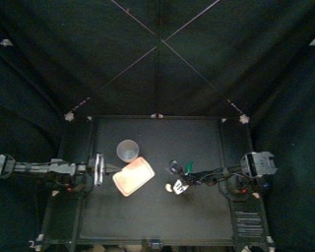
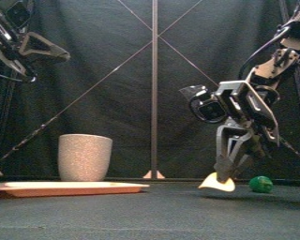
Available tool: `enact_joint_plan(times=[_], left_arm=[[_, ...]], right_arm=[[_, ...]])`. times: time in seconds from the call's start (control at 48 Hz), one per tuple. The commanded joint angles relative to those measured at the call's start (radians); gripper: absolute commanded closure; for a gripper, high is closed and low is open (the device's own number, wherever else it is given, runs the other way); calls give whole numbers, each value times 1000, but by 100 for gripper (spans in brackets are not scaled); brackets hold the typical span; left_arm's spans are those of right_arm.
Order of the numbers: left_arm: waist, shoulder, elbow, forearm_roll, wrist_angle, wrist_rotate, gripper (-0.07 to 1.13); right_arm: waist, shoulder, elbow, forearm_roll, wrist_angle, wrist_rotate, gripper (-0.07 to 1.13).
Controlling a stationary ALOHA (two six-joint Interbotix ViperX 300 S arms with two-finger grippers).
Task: Pick the chip then place it on the pink plate
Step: Place chip on the pink plate
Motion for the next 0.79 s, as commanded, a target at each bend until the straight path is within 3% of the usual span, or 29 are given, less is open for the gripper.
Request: enact_joint_plan(times=[0.021,0.146,0.458,0.792], left_arm=[[8,6,-14,-3,-6,2,105],[12,6,-12,-5,-6,2,105],[18,5,-3,-15,-9,2,105],[18,6,11,-46,-5,0,105]], right_arm=[[-5,-14,-52,-26,-18,-3,61],[-14,3,-121,-92,-63,-3,61],[-135,232,-413,-293,-167,2,61],[-138,428,-617,-304,-127,0,60]])
